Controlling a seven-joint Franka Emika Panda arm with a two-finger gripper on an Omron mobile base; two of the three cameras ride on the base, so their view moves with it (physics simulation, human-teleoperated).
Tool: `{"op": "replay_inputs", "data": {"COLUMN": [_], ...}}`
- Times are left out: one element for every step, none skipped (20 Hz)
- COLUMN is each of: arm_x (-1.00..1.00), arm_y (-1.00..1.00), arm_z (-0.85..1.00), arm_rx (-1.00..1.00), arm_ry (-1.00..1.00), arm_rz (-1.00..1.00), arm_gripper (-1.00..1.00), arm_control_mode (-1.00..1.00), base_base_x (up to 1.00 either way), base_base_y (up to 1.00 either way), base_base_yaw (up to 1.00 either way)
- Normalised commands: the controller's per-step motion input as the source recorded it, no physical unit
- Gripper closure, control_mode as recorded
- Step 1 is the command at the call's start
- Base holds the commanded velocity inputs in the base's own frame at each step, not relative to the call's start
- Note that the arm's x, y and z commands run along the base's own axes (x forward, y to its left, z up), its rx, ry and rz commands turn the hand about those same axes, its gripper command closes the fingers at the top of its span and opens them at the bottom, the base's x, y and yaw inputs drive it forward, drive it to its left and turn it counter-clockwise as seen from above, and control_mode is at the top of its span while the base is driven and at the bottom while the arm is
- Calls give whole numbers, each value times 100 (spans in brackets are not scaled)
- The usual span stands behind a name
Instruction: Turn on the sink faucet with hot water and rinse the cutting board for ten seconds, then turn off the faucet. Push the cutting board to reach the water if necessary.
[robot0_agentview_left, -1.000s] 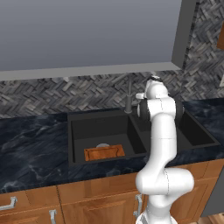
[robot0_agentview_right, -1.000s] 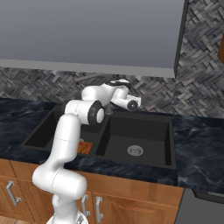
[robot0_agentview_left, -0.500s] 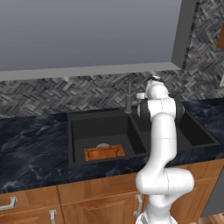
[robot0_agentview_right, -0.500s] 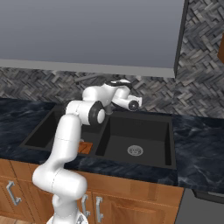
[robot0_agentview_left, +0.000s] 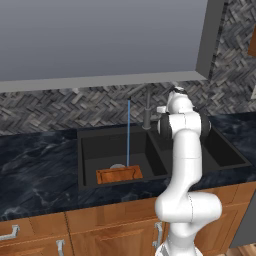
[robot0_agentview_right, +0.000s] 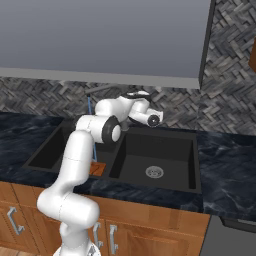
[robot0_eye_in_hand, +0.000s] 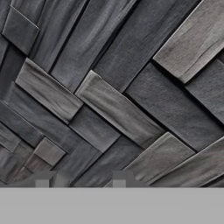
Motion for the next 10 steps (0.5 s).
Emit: {"op": "replay_inputs", "data": {"arm_x": [-6, -6, -6, -9, -14, -16, -21, -22, -23, -23], "arm_y": [-27, -27, -27, -29, -32, -35, -39, -41, -42, -45], "arm_z": [0, 0, -2, -4, -8, -11, -13, -13, -13, -14], "arm_rx": [0, 0, 0, 0, 0, 0, 0, 0, 0, 0], "arm_ry": [0, 0, 0, 0, 0, 0, 0, 0, 0, 0], "arm_rz": [0, 0, 0, 0, 0, 0, 0, 0, 0, 0], "arm_gripper": [100, 100, 100, 100, 100, 100, 100, 100, 100, 100], "arm_control_mode": [-100, -100, -100, -100, -100, -100, -100, -100, -100, -100], "base_base_x": [0, 0, 0, 0, 0, 0, 0, 0, 0, 0], "base_base_y": [0, 0, 0, 0, 0, 0, 0, 0, 0, 0], "base_base_yaw": [0, 0, 0, 0, 0, 0, 0, 0, 0, 0]}}
